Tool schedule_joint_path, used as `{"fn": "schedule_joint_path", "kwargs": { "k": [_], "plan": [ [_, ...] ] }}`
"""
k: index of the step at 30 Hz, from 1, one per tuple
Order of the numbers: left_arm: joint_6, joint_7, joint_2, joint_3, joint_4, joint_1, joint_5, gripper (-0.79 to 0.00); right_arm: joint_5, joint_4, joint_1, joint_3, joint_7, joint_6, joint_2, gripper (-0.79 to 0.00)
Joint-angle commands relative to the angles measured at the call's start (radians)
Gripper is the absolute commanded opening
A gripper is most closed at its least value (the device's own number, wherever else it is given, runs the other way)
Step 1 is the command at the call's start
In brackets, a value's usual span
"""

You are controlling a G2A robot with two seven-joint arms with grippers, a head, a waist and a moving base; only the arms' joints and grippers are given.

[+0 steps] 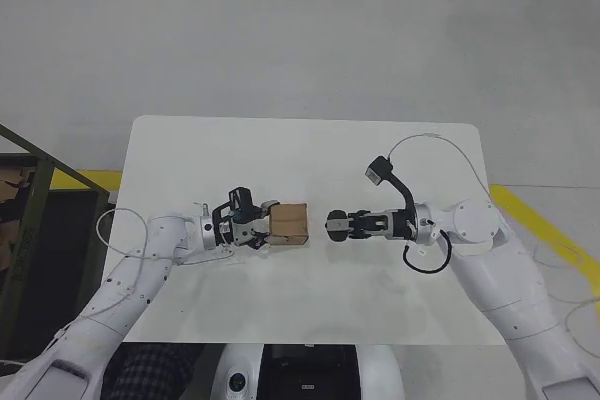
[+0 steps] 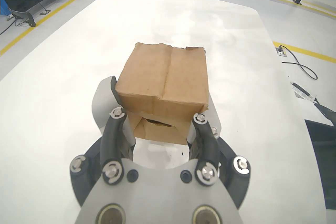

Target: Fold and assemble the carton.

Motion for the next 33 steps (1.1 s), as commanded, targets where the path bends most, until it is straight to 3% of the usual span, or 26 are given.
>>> {"fn": "schedule_joint_path", "kwargs": {
  "k": [1, 3, 12, 22, 33],
  "plan": [
    [0.005, 0.016, -0.002, 0.012, 0.02, -0.007, 0.022, -0.366, -0.008, 0.009, 0.004, -0.005, -0.008, -0.01, -0.001, -0.785],
    [0.008, 0.031, -0.004, 0.023, 0.039, -0.014, 0.042, -0.003, -0.015, 0.017, 0.007, -0.009, -0.017, -0.021, -0.002, -0.785],
    [0.013, 0.102, -0.009, 0.04, 0.074, -0.039, 0.063, 0.0, -0.03, 0.05, 0.0, -0.009, -0.058, -0.085, -0.003, -0.785],
    [-0.038, 0.121, 0.02, -0.068, -0.013, 0.002, -0.025, 0.0, -0.149, 0.099, -0.005, 0.035, -0.216, -0.202, 0.002, -0.785],
    [-0.017, -0.062, 0.04, -0.212, -0.043, 0.034, -0.272, 0.0, -0.417, 0.141, -0.025, 0.172, -0.517, -0.319, 0.025, -0.77]
  ]
}}
